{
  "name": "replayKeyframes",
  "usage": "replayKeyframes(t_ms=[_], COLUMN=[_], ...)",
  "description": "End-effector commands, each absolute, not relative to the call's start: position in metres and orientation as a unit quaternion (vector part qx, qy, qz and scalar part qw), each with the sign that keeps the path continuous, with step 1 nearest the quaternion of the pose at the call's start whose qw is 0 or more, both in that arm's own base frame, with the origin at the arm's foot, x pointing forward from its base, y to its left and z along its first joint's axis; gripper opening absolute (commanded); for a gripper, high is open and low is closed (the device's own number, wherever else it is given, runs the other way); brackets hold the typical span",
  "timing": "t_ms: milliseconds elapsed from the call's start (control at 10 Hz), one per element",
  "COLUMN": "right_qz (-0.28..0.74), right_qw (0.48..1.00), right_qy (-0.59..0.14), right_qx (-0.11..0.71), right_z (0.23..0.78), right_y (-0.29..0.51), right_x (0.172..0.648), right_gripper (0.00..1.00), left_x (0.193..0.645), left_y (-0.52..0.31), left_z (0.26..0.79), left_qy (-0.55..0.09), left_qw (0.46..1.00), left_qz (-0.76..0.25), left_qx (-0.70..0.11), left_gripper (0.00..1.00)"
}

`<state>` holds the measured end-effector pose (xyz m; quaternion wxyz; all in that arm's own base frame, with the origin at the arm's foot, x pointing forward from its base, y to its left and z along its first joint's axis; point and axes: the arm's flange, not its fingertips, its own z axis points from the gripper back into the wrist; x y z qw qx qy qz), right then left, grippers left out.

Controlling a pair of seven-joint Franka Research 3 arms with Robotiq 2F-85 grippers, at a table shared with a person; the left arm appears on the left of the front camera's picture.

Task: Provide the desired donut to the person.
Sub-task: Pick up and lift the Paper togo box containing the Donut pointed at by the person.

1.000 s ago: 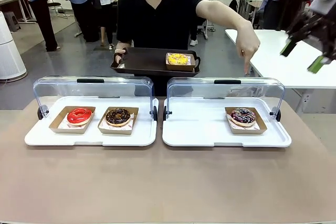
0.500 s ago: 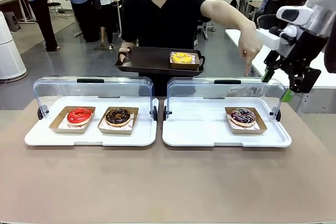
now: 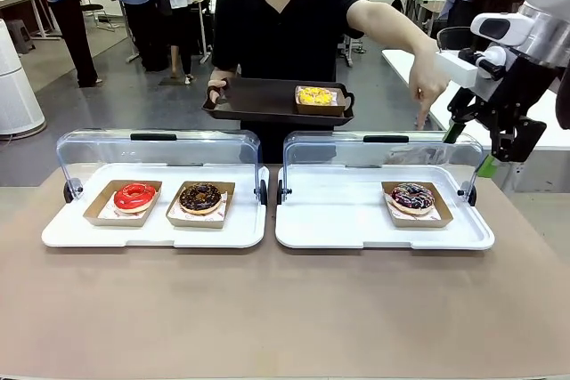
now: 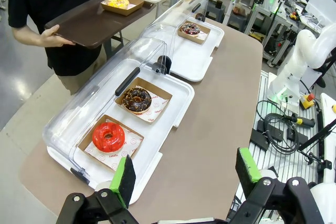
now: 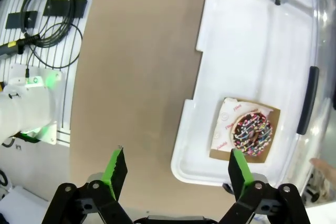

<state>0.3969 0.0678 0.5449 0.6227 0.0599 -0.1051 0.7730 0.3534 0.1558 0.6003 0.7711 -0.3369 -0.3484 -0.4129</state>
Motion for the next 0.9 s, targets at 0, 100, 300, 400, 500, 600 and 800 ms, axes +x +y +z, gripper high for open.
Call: replayKeyframes(t_ms=[0, 100, 300, 400, 500, 600, 800], right_qz=[0.771, 0.771, 0.750, 0.726, 0.708, 0.693, 0.677], right_qw=[0.626, 0.626, 0.659, 0.687, 0.707, 0.721, 0.735], right_qy=[-0.099, -0.099, -0.049, -0.016, -0.001, 0.017, 0.037], right_qx=[0.053, 0.053, 0.017, -0.003, -0.002, -0.008, -0.014], right_z=[0.544, 0.544, 0.537, 0.526, 0.515, 0.501, 0.474], right_y=[0.068, 0.068, 0.089, 0.110, 0.124, 0.137, 0.156], right_x=[0.400, 0.400, 0.390, 0.379, 0.372, 0.367, 0.363], right_gripper=[1.00, 1.00, 1.00, 1.00, 1.00, 1.00, 1.00], left_x=[0.352, 0.352, 0.352, 0.352, 0.352, 0.352, 0.352], left_y=[0.157, 0.157, 0.157, 0.157, 0.157, 0.157, 0.157], left_z=[0.600, 0.600, 0.600, 0.600, 0.600, 0.600, 0.600], left_qy=[-0.348, -0.348, -0.348, -0.348, -0.348, -0.348, -0.348], left_qw=[0.769, 0.769, 0.769, 0.769, 0.769, 0.769, 0.769], left_qz=[-0.418, -0.418, -0.418, -0.418, -0.418, -0.418, -0.418], left_qx=[-0.337, -0.337, -0.337, -0.337, -0.337, -0.337, -0.337], left_gripper=[1.00, 1.00, 1.00, 1.00, 1.00, 1.00, 1.00])
